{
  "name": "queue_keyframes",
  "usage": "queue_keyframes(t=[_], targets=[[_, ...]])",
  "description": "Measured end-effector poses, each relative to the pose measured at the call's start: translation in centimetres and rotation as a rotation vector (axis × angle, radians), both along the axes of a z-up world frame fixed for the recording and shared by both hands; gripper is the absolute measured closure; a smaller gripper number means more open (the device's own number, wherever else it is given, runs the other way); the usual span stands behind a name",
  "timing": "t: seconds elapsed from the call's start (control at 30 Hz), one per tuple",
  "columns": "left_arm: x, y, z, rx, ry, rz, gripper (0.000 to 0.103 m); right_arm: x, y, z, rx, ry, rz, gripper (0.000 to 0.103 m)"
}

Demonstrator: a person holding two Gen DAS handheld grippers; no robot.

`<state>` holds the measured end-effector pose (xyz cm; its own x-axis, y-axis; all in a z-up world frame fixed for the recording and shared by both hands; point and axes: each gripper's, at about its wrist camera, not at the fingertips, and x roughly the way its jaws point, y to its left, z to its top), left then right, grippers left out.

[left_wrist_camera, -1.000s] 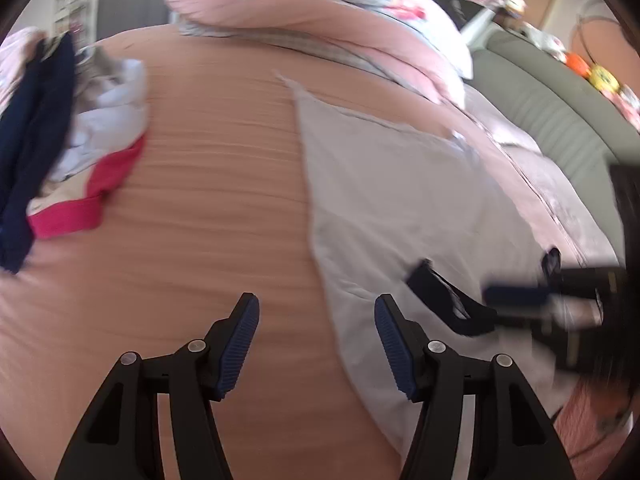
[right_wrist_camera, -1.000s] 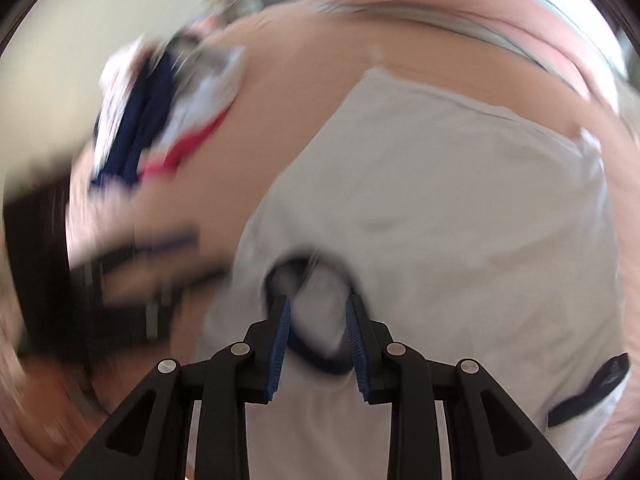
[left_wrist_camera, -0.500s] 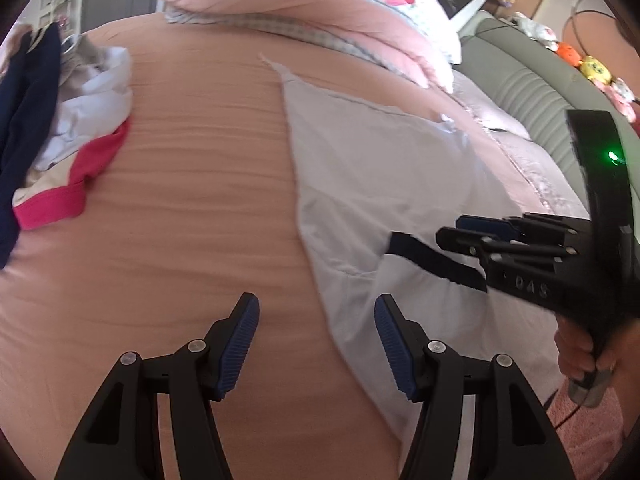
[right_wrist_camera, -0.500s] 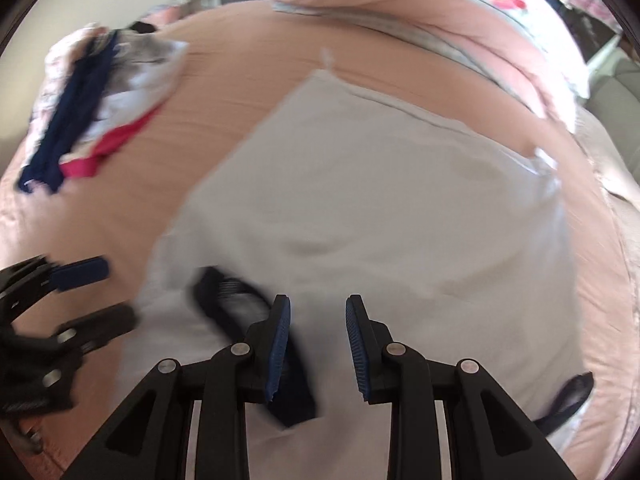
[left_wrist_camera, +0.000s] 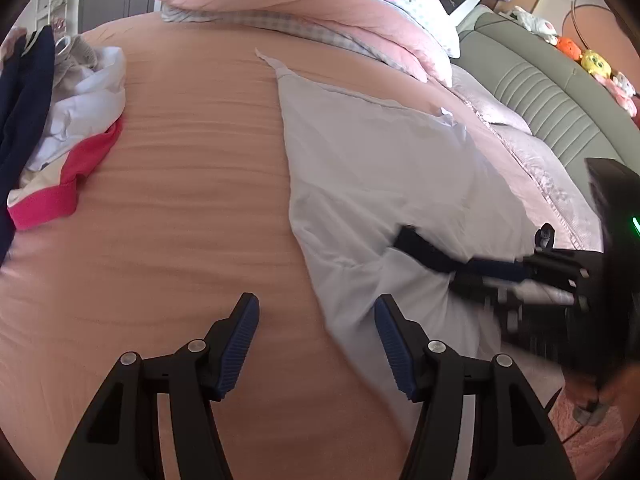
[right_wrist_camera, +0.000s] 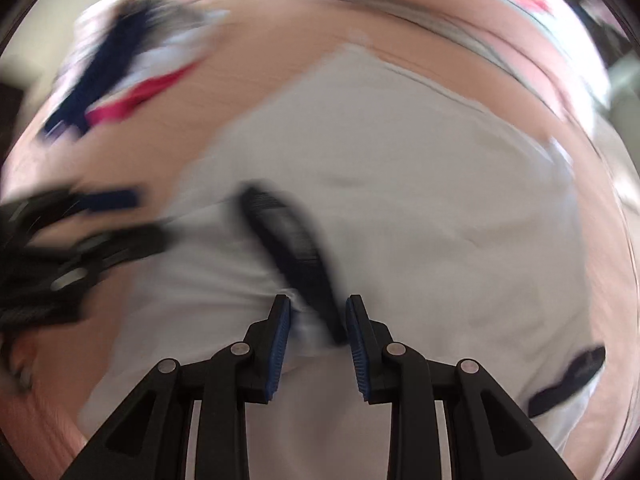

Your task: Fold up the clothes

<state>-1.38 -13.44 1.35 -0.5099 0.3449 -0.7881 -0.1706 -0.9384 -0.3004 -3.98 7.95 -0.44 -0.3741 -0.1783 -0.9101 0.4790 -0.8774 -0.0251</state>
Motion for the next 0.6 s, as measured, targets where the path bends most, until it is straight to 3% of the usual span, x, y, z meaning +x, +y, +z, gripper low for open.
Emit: queue_keyframes(t=[0.03, 0.23, 0.4, 0.53, 0.6], targets=[[-0.1, 0.0, 0.1, 0.003, 0.002, -0.004, 0.046, -0.7, 0.9, 0.2, -0.027, -0.001, -0.05, 0.075], [0.4, 1.8, 0.9, 0.024, 0.036, -0.13, 0.046, 0.6, 0.4, 0.3, -0.046, -0.015, -0.047, 0.075], [1.9, 4.5, 0.0, -0.079, -0.03, -0.343, 0.045, 1.9, -0.1, 0.4, -0.059, -0.026, -0.039, 0.075], [3.6, 4.5, 0.2, -0.133, -0.042, -0.429, 0.045, 2.9, -0.4, 0.4, -0.069, -0.036, -0.033, 0.074], [3.7, 4.0, 0.7, -0.11, -0.025, -0.413, 0.045, 3.4, -0.6, 0.4, -0.074, -0.04, -0.029, 0.074]])
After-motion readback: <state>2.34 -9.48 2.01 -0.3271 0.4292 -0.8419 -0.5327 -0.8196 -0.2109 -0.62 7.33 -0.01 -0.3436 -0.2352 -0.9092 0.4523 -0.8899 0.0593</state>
